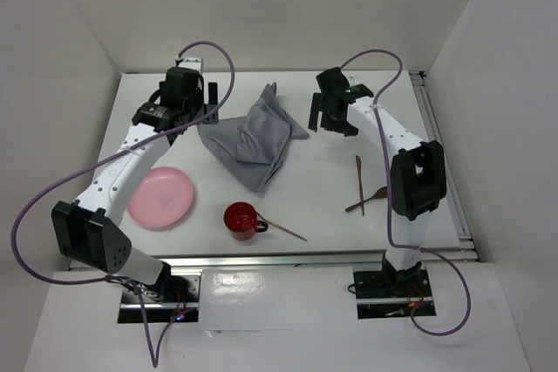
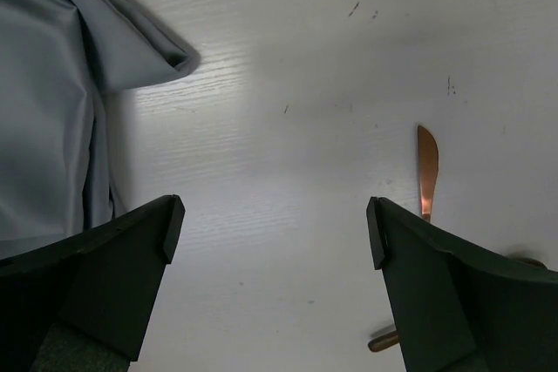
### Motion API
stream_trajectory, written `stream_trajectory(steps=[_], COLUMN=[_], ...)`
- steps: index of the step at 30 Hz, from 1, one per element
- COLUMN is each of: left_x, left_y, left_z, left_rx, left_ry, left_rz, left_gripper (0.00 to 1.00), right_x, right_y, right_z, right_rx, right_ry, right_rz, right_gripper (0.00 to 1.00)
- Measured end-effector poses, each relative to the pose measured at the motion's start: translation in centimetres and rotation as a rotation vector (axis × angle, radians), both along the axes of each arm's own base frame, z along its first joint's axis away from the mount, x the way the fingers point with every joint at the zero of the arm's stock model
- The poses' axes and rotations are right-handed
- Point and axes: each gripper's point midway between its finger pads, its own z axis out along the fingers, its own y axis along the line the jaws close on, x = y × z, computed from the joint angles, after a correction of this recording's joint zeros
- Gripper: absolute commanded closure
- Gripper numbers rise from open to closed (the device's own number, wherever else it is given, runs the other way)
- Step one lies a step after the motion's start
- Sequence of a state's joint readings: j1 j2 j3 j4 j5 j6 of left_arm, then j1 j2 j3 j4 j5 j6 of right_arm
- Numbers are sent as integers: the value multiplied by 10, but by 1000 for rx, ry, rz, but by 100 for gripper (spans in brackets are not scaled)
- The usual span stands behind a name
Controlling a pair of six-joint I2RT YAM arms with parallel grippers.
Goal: Set the dinner table for one person
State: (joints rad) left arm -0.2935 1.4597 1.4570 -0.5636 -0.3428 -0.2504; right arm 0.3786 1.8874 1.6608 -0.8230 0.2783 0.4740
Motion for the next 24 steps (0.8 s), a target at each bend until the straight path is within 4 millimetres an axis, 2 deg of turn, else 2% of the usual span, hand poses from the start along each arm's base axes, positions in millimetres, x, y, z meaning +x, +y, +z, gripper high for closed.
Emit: stream_trajectory(steps=[2, 3, 7, 10, 13, 17, 20, 24], left_x=[2, 2, 1, 3, -9, -36, -44, -48], left_y=[0, 2, 7, 5, 0, -15, -31, -58], left_z=[-7, -12, -26, -40, -66, -109, -129, -157], left_rx=[0, 0, -51, -85, -104, -186, -248, -322], left_ry=[15, 23, 79, 125, 192, 330, 402, 490], left_rz=[14, 26, 77, 84, 56, 26, 27, 28], left_gripper=[4, 0, 0, 0, 0, 0, 1, 1], right_x=[-1, -2, -4, -4, -16, -40, -40, -34], right_y=[0, 0, -1, 4, 10, 9, 6, 7], right_z=[-3, -5, -3, 10, 29, 61, 77, 69], right_rx=[1, 1, 6, 47, 112, 197, 247, 278], right_ry=[2, 4, -3, -49, -119, -239, -296, -276], right_rz=[0, 1, 2, 37, 104, 167, 181, 191], right_gripper=[0, 0, 0, 0, 0, 0, 0, 0])
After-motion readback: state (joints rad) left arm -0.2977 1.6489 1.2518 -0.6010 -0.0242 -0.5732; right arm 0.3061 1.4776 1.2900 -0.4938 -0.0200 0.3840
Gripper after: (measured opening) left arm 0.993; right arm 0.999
